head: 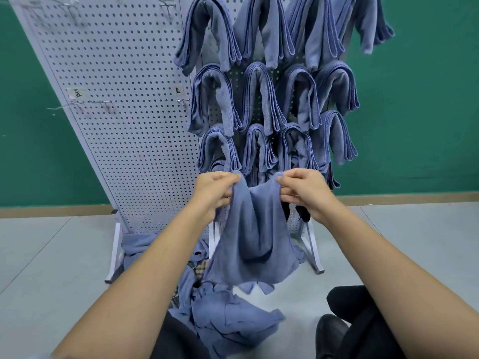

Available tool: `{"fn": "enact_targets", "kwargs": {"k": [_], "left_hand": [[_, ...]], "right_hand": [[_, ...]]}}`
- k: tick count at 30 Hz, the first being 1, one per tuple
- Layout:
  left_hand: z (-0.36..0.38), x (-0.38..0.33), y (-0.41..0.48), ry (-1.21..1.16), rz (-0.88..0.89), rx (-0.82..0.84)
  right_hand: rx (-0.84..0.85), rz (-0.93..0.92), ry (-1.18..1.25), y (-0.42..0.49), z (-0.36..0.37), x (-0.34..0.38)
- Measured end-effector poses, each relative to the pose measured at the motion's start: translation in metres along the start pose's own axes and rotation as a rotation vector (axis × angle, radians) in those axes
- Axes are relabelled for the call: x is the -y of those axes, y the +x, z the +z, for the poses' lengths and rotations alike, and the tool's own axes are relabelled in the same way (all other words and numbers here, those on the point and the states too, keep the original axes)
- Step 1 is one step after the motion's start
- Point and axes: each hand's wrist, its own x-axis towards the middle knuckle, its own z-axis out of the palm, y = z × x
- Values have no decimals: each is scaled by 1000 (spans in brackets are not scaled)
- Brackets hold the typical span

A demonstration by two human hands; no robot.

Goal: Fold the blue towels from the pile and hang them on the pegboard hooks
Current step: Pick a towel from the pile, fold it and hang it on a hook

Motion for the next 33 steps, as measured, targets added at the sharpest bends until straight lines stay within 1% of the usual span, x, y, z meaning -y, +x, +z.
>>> {"fn": "enact_targets", "kwargs": {"k": [3,7,9,13,15,17,18,20,22,24,26,28,30,33], "left_hand": [[17,1,-8,74,51,39],[23,1,-11,75,96,39],[22,0,-11,75,122,34],[19,-1,-11,69,182,56],[19,0,-10,92,191,61],[19,2,-8,98,182,49],[19,2,-6,97,173,42],[19,0,-6,104,158,63],[17,-4,-7,58,144,164],[14,-8,-8,-67,140,281],[10,-8,-4,-183,146,332],[6,-10,-3,-253,119,317],[2,-10,-1,-279,88,274],[-7,-9,2,-248,77,202]], "right_hand": [[0,-63,-63,-6,18,0],[-20,-117,-114,-9,26,-1],[25,-111,-57,-12,26,1],[171,-109,42,-16,23,2],[196,-91,67,-17,21,3],[182,-61,87,-15,16,3],[168,-69,69,-12,12,2],[104,-135,-80,-7,3,1],[33,-173,-272,-2,-6,0],[52,-98,-314,1,-14,-2],[146,59,-204,6,-17,-7],[239,177,-80,7,-17,-9],[298,179,-13,5,-16,-8],[285,128,140,8,-17,-7]]}}
